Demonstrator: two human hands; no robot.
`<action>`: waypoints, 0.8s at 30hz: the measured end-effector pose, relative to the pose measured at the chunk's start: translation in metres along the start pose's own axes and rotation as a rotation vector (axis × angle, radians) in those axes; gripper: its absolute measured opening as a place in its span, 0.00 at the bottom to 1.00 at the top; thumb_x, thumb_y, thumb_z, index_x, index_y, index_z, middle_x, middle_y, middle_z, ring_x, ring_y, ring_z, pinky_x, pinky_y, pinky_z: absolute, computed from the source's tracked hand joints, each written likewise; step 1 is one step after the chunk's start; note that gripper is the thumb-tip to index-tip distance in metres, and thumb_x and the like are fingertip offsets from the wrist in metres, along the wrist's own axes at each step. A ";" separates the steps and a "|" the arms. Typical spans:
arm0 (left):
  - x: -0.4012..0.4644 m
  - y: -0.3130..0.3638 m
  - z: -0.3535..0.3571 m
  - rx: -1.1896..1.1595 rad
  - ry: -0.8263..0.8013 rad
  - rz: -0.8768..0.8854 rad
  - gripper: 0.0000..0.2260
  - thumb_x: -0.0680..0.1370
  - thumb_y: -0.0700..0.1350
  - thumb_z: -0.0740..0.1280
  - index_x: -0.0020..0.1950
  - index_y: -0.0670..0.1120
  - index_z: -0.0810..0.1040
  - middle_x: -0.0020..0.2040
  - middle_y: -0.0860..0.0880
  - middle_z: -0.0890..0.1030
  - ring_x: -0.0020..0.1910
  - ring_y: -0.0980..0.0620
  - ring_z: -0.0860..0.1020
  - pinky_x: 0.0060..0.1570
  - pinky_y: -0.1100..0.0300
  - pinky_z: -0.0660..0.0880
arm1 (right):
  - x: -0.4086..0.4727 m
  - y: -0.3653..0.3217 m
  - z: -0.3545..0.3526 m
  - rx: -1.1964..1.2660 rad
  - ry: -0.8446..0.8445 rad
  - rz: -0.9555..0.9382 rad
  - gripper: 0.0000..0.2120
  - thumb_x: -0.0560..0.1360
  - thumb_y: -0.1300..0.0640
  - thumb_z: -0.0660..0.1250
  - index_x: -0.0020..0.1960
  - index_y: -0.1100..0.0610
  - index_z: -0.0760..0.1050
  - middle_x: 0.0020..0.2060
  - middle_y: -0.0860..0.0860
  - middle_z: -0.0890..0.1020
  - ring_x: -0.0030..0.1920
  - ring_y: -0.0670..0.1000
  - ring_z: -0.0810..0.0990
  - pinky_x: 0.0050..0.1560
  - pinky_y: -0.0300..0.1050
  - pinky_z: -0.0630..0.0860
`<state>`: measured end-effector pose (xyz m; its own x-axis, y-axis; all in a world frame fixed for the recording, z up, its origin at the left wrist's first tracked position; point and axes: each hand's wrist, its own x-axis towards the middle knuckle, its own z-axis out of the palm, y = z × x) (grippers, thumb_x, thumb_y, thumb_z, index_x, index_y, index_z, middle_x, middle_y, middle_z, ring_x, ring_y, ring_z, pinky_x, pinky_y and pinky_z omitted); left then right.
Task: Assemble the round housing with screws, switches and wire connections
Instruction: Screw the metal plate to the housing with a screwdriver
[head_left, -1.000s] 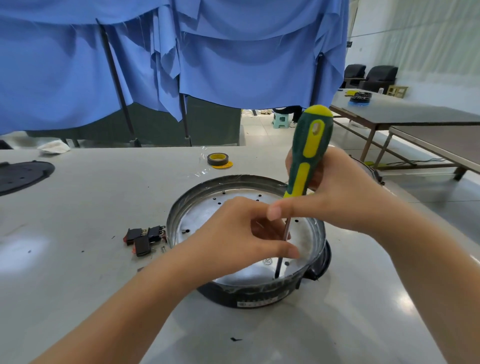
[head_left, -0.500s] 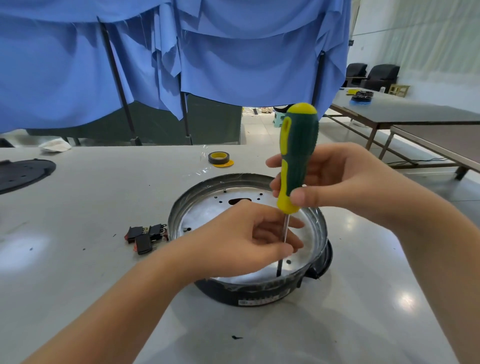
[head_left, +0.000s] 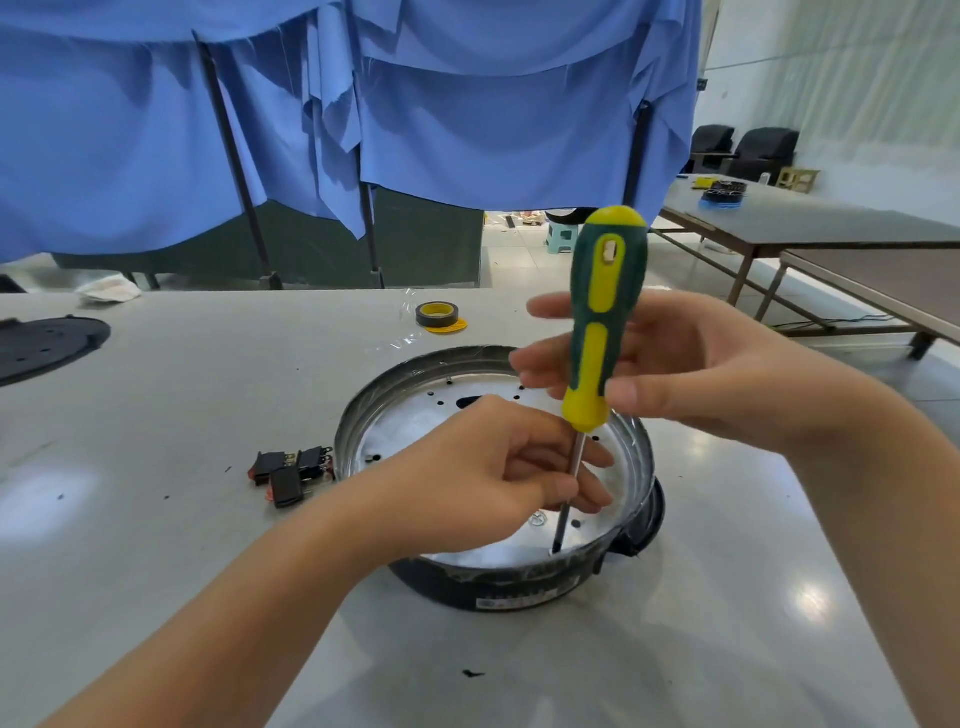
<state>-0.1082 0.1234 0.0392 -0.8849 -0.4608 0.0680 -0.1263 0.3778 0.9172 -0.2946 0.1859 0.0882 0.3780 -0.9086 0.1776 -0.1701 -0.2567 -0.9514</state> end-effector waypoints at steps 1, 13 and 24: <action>0.000 0.000 0.000 0.000 -0.013 0.004 0.15 0.78 0.31 0.63 0.51 0.51 0.78 0.45 0.53 0.85 0.49 0.59 0.83 0.50 0.69 0.76 | -0.001 0.000 -0.001 0.005 -0.013 0.000 0.26 0.69 0.64 0.67 0.66 0.57 0.70 0.58 0.57 0.81 0.60 0.56 0.79 0.56 0.45 0.77; 0.004 -0.006 0.000 0.130 0.197 0.043 0.07 0.68 0.39 0.77 0.36 0.49 0.82 0.31 0.53 0.84 0.32 0.59 0.82 0.36 0.71 0.76 | 0.010 0.002 0.013 -0.366 0.281 -0.025 0.20 0.59 0.53 0.77 0.46 0.59 0.75 0.39 0.57 0.81 0.41 0.48 0.82 0.43 0.39 0.79; 0.001 -0.003 -0.004 0.008 0.028 0.001 0.09 0.76 0.35 0.69 0.49 0.49 0.82 0.45 0.51 0.87 0.46 0.56 0.85 0.49 0.68 0.78 | 0.002 0.002 0.005 -0.007 0.141 -0.060 0.23 0.64 0.63 0.72 0.59 0.55 0.78 0.47 0.55 0.85 0.51 0.54 0.84 0.49 0.42 0.79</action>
<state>-0.1073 0.1184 0.0384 -0.8721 -0.4828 0.0796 -0.1293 0.3842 0.9142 -0.2899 0.1853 0.0853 0.2567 -0.9285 0.2684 -0.1574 -0.3141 -0.9363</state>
